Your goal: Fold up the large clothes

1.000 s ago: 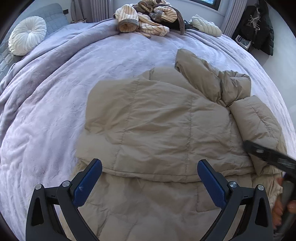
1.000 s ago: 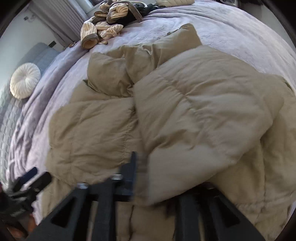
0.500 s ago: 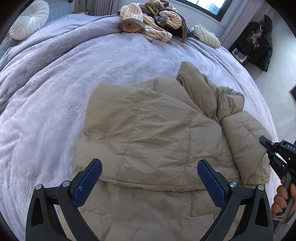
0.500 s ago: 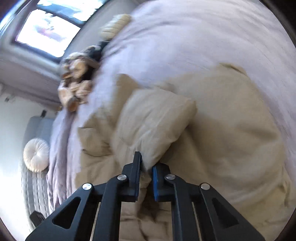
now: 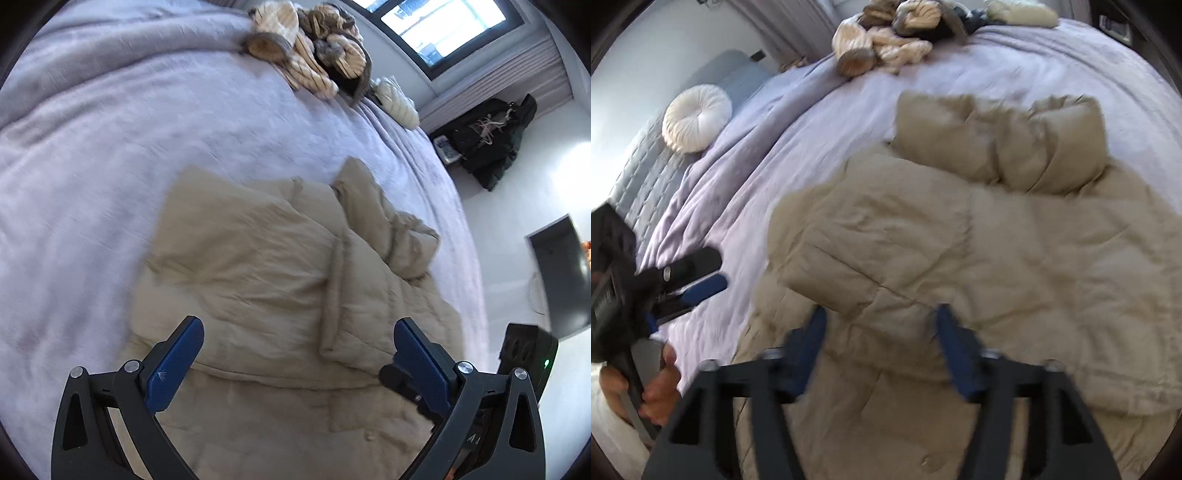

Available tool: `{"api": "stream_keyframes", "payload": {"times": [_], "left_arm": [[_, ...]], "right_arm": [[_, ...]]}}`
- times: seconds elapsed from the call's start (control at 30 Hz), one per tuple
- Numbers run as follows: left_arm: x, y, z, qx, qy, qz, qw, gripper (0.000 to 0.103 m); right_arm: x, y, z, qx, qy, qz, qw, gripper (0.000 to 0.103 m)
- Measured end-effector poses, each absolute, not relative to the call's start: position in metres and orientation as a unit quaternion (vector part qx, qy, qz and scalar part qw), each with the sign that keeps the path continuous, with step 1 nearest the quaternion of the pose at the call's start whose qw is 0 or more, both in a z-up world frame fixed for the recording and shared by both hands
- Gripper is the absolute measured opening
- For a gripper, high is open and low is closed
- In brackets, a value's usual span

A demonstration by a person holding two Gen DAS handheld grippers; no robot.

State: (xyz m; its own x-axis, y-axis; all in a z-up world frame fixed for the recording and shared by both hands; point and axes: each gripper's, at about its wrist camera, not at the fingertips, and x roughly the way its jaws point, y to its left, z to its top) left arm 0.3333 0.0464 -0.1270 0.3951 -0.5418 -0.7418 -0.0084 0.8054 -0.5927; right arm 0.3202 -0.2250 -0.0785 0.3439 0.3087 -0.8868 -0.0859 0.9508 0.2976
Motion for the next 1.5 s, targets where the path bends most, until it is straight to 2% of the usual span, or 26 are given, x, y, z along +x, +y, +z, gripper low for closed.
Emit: {"api": "stream_keyframes", "payload": {"times": [0.17,0.37,0.4,0.43,0.47,0.53,0.6,0.63,0.67,0.7,0.93,0.97,1.03,1.13,1.23,1.4,1.5], "left_arm": [[0.340,0.016,-0.152,-0.278,0.562,-0.195,0.755,0.103],[0.352,-0.035,-0.167,-0.226,0.582,-0.210,0.752,0.103],[0.354,-0.040,-0.167,-0.220,0.584,-0.211,0.752,0.095],[0.356,-0.046,-0.168,-0.212,0.586,-0.212,0.753,0.080],[0.358,-0.051,-0.169,-0.205,0.591,-0.210,0.752,0.070],[0.360,-0.055,-0.171,-0.199,0.597,-0.212,0.748,0.028],[0.356,-0.054,-0.168,-0.203,0.588,-0.218,0.752,0.020],[0.352,-0.053,-0.165,-0.199,0.582,-0.219,0.757,0.019],[0.346,-0.051,-0.161,-0.193,0.574,-0.223,0.764,0.016],[0.340,-0.050,-0.160,-0.188,0.571,-0.229,0.766,0.015],[0.322,-0.050,-0.182,-0.146,0.594,-0.216,0.761,0.016],[0.322,-0.048,-0.180,-0.146,0.595,-0.216,0.760,0.016],[0.319,-0.042,-0.169,-0.117,0.590,-0.197,0.774,0.025],[0.315,-0.030,-0.150,-0.072,0.579,-0.166,0.795,0.025],[0.317,-0.021,-0.135,-0.072,0.567,-0.157,0.806,0.025],[0.327,-0.058,-0.127,-0.054,0.549,-0.178,0.815,0.025],[0.343,-0.085,-0.156,-0.019,0.562,-0.149,0.813,0.025]], "right_arm": [[0.288,-0.261,-0.069,0.129,0.571,0.101,0.805,0.069],[0.228,-0.387,-0.079,0.279,0.570,-0.014,0.772,0.069],[0.218,-0.414,-0.083,0.323,0.558,-0.043,0.763,0.069],[0.212,-0.432,-0.086,0.355,0.546,-0.060,0.757,0.069],[0.205,-0.454,-0.090,0.396,0.525,-0.075,0.750,0.069],[0.201,-0.477,-0.093,0.434,0.500,-0.093,0.743,0.069],[0.203,-0.492,-0.095,0.457,0.482,-0.104,0.740,0.067],[0.206,-0.495,-0.094,0.456,0.479,-0.106,0.743,0.047],[0.209,-0.496,-0.090,0.442,0.480,-0.108,0.750,0.014],[0.210,-0.495,-0.089,0.428,0.485,-0.112,0.754,0.009],[0.200,-0.504,-0.109,0.393,0.511,-0.120,0.755,0.009],[0.199,-0.505,-0.114,0.402,0.510,-0.120,0.751,0.009],[0.198,-0.505,-0.116,0.407,0.507,-0.120,0.751,0.009],[0.200,-0.504,-0.114,0.398,0.508,-0.117,0.755,0.009],[0.198,-0.506,-0.112,0.398,0.507,-0.114,0.756,0.009],[0.193,-0.504,-0.104,0.384,0.524,-0.104,0.753,0.010],[0.192,-0.498,-0.089,0.363,0.545,-0.080,0.752,0.011]]}}
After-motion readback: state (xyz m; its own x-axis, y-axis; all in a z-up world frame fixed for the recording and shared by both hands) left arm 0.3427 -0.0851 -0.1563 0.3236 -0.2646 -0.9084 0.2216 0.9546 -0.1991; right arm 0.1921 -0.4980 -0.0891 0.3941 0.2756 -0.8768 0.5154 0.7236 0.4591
